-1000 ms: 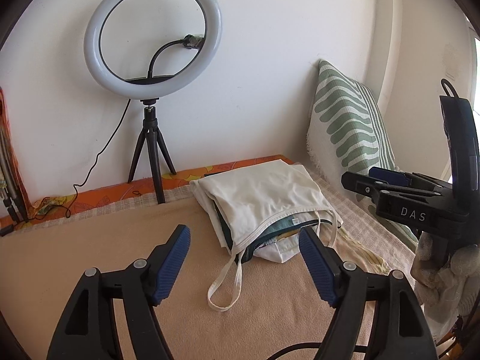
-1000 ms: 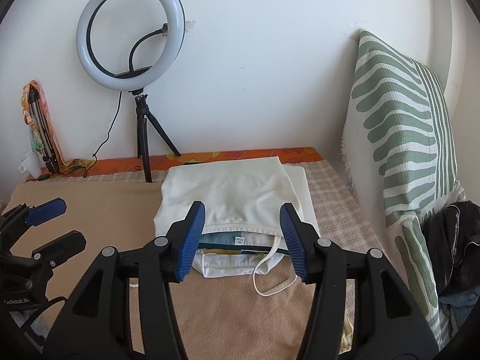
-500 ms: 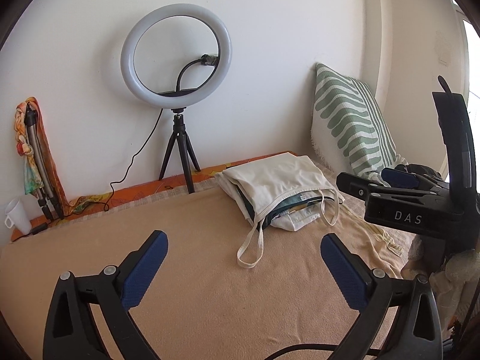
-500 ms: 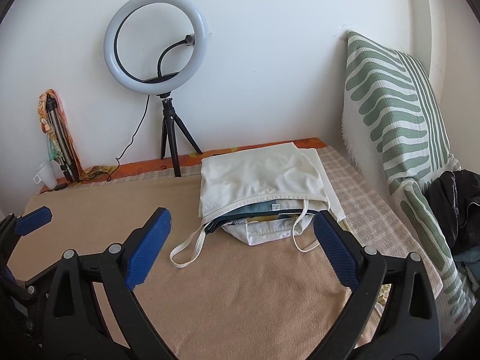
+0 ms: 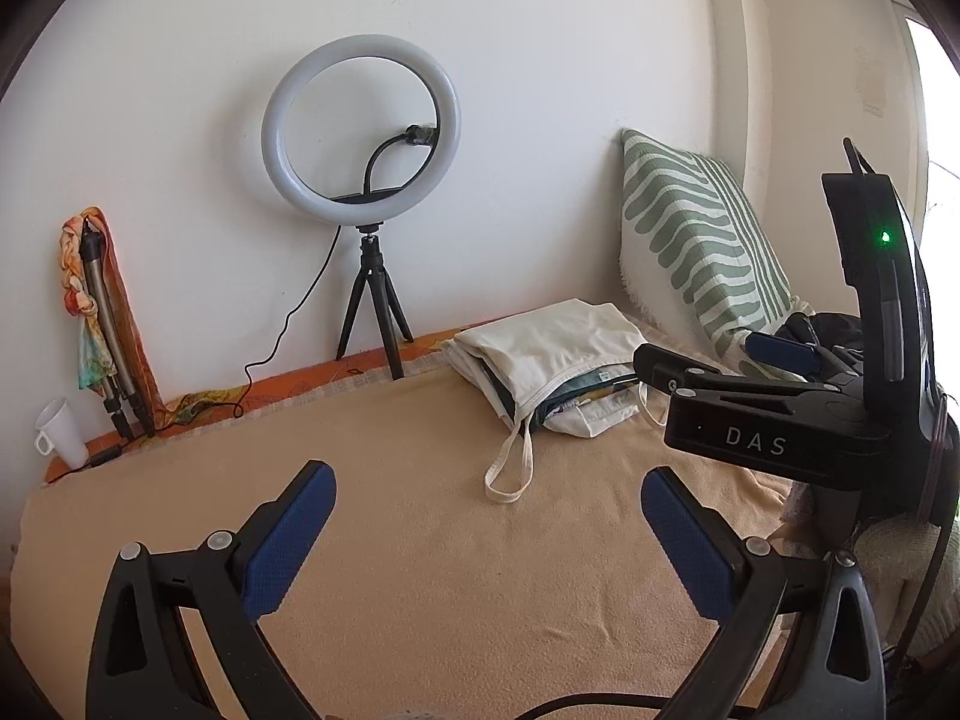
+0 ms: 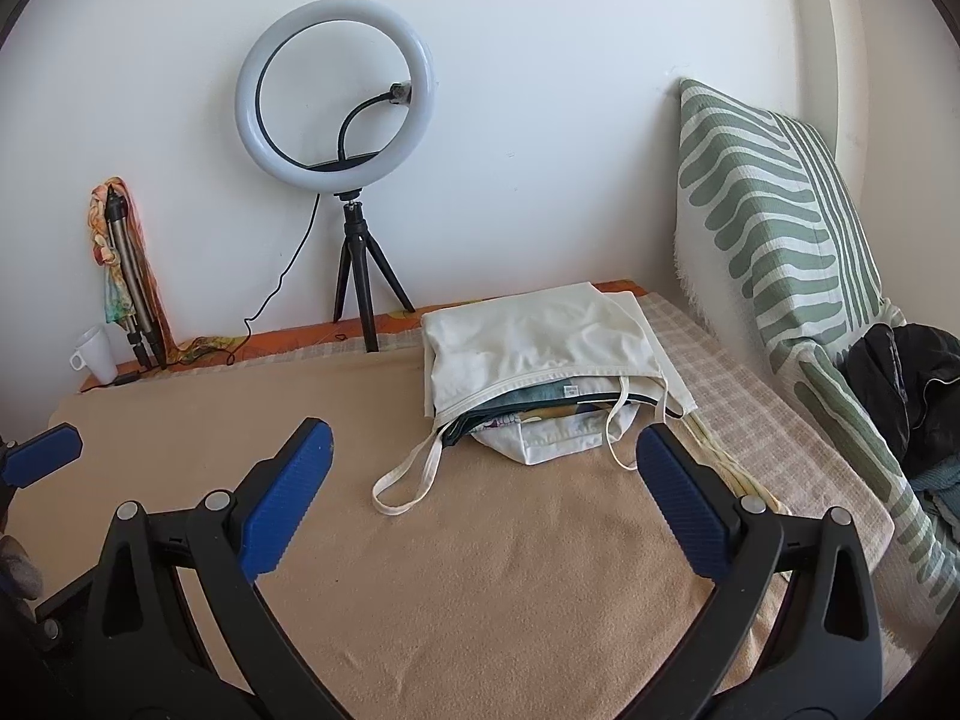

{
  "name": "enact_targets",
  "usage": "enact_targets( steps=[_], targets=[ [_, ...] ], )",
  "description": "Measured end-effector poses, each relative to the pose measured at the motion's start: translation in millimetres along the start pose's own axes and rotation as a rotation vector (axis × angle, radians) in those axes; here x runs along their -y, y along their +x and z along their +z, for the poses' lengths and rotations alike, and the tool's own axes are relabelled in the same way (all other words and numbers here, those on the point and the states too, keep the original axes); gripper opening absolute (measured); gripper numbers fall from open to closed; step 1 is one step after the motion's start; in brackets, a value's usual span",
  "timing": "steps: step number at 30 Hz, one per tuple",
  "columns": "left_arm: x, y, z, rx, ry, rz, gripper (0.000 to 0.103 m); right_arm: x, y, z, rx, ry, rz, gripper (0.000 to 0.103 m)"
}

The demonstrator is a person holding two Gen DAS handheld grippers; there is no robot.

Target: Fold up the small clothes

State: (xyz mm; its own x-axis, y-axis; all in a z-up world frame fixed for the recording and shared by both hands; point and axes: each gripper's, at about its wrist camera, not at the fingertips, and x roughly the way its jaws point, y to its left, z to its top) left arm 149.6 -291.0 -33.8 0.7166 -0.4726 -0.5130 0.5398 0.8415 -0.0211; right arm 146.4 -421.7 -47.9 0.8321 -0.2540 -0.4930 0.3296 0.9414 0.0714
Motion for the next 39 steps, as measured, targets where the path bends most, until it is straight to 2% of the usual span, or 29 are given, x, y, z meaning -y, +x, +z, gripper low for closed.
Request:
enact_targets(
  steps=[3, 14, 39],
  targets=[
    [0.2, 2.5, -3.4, -0.031, -0.003, 0.005, 0.103, -3.3, -0.1, 0.3, 0.011, -0.002, 0.0, 0.103],
    [-3.9, -2.6, -12.3, -0.058, 0.002, 0.054, 0.103, -14.6, 6.7, -4.8, -0.012, -0.026, 0.014, 0.103],
    [-8.8, -11.8, -8.2, -0.04, -0.006, 0.051, 0.103, -13.2, 9.9, -3.9, -0.025, 0.004, 0.03, 0.103]
  ],
)
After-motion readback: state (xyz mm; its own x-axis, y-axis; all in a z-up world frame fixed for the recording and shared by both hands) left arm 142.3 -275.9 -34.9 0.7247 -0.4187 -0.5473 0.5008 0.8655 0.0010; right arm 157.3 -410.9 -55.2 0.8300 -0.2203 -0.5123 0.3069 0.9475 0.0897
